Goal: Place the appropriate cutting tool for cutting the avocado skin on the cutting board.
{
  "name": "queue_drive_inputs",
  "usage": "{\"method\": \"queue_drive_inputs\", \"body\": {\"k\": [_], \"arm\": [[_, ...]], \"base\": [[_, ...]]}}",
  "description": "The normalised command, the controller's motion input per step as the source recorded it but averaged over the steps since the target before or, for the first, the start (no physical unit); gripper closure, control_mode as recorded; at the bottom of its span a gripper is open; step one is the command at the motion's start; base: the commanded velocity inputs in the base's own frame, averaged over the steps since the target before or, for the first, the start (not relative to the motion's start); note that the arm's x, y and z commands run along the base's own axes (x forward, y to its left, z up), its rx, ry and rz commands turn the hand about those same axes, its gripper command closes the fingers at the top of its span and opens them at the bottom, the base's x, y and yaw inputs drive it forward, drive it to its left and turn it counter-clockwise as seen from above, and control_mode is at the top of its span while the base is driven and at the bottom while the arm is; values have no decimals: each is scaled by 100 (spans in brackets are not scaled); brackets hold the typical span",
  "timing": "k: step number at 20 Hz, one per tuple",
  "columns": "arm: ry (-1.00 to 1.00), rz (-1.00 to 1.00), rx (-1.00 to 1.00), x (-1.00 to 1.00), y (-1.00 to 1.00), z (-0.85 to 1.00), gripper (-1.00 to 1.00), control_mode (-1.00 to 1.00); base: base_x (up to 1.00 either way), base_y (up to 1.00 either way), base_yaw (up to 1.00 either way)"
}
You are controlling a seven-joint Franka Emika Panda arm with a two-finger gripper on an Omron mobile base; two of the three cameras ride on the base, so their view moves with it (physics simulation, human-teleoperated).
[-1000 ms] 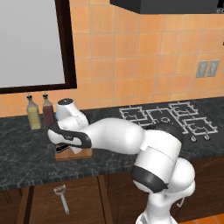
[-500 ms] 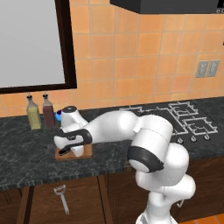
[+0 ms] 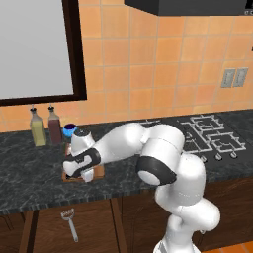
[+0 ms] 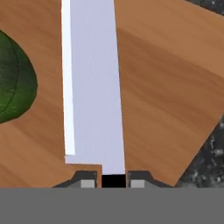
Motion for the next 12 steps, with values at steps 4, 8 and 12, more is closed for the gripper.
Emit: {"method": "queue_drive_inputs", "body": {"k": [4, 8, 12], "arm": [[0, 0, 0, -1, 1, -1, -100, -100], [0, -2, 0, -49, -22, 63, -100, -100], [0, -1, 0, -69, -55, 86, -100, -100]], "base": [[0, 0, 0], [0, 0, 0], [0, 0, 0]]}}
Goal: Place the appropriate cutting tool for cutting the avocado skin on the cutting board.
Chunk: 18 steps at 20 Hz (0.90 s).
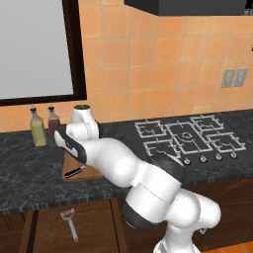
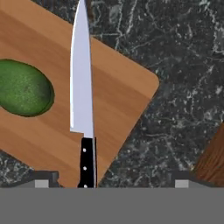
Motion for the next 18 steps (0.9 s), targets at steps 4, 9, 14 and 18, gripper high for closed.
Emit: {"method": "queue_drive_inputs", "body": {"k": [4, 9, 14, 18], "arm": [[-1, 0, 3, -53, -78, 38, -100, -100], [0, 0, 8, -16, -89, 5, -100, -100], [0, 0, 8, 0, -98, 13, -100, -100], [0, 0, 11, 0, -100, 13, -100, -100]], "base": [[0, 0, 0], [0, 0, 0], [0, 0, 0], [0, 0, 0]]}}
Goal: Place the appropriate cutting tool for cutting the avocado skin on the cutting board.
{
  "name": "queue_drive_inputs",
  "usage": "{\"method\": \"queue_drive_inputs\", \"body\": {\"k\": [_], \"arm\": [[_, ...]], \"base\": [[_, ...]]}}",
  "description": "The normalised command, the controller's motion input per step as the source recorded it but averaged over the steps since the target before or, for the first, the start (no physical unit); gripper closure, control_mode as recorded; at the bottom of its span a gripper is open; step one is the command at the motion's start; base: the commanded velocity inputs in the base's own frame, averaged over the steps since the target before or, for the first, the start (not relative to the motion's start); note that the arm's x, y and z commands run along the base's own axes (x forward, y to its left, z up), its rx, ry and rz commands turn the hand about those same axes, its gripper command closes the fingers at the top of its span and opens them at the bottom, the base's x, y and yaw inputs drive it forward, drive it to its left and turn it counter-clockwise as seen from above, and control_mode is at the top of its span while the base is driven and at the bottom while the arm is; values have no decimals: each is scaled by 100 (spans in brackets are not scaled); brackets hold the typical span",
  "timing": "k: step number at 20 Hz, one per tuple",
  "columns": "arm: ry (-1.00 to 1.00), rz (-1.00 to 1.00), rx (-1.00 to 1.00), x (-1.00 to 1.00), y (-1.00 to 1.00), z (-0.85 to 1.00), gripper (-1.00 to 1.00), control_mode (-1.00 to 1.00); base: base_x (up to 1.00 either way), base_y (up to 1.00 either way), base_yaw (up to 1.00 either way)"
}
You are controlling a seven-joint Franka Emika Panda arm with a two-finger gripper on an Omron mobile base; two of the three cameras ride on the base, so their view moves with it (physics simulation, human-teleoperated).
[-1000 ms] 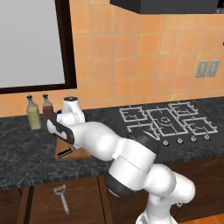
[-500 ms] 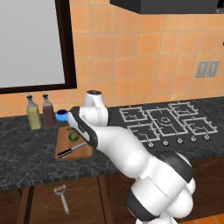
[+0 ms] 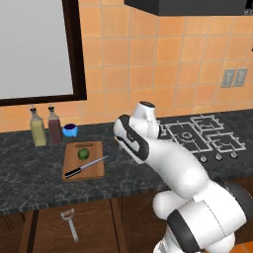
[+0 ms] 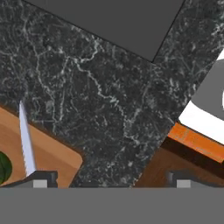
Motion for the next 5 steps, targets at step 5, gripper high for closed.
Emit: {"method": "queue_drive_inputs", "body": {"k": [5], "arm": [[0, 0, 14, 0, -100, 25, -100, -100]], "base": [[0, 0, 0]]}}
